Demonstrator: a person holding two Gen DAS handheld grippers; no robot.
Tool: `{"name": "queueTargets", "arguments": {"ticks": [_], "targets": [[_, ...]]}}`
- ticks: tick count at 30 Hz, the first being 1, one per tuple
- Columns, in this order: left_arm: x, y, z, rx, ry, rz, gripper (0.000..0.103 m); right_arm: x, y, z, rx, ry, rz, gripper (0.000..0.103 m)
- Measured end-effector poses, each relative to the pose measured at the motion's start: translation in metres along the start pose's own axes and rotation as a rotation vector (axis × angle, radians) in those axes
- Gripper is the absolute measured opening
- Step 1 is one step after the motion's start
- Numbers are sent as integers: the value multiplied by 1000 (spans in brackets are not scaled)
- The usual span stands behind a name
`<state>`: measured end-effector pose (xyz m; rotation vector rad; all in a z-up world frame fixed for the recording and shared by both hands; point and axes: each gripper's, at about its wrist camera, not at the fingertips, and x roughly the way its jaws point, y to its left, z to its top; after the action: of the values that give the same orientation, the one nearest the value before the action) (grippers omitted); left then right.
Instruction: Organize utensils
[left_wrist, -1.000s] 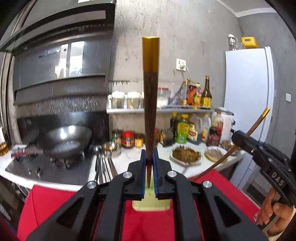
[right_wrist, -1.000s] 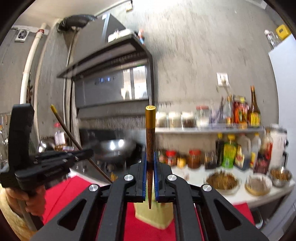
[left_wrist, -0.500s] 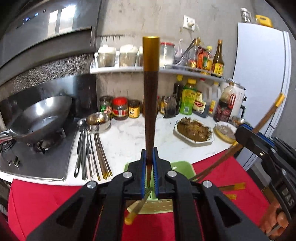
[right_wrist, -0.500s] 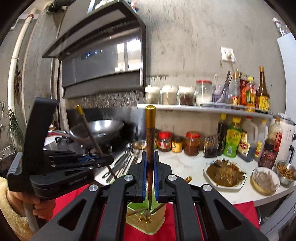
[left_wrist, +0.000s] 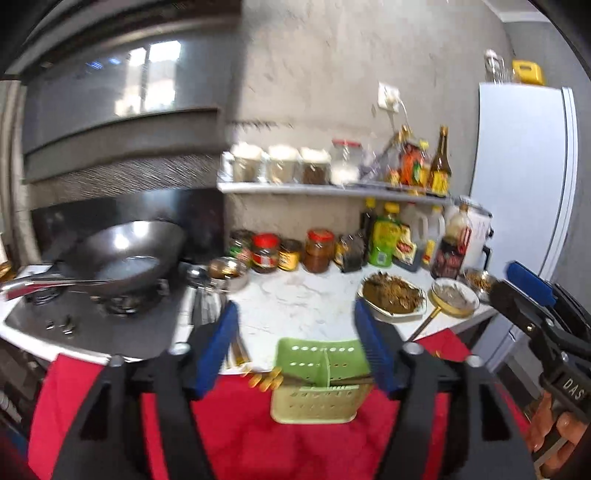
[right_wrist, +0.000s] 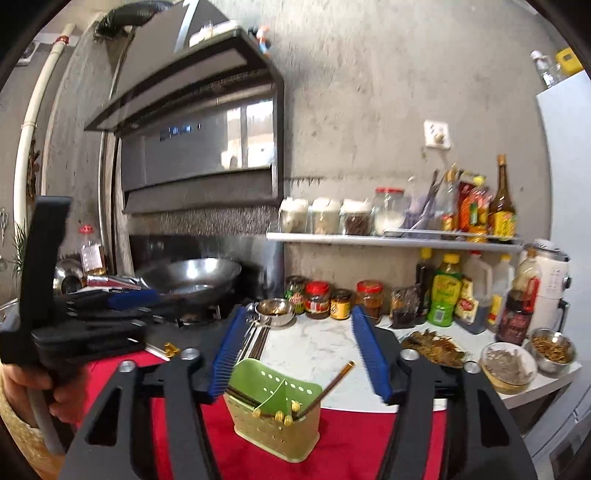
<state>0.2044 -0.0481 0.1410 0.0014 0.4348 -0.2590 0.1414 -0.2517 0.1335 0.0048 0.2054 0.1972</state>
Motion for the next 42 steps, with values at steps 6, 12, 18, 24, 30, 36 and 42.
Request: {"name": "queueTargets", "arguments": {"ticks": [6, 12, 18, 24, 30, 36, 42], "targets": [[-69, 4, -55, 8, 40, 138, 97, -53, 7, -34, 12, 69, 3, 96], [-106, -5, -120, 20, 117, 161, 97, -84, 24, -84, 5, 216, -19, 97], [-137, -18, -170, 22, 172, 229, 97, -121, 44, -115, -33, 269, -71, 97], [-162, -26, -197, 16, 256, 231, 97, -155, 56, -130, -40, 331, -121, 97], [-186, -32, -199, 24, 228, 210, 97, -178, 56, -129, -27, 321, -159, 97], [-186, -30, -197, 16, 220, 225, 97, -177, 51, -136, -18, 338, -180, 97], [-180, -30, -197, 11, 233, 221, 97, -172, 48, -139, -10, 352, -186, 97]]}}
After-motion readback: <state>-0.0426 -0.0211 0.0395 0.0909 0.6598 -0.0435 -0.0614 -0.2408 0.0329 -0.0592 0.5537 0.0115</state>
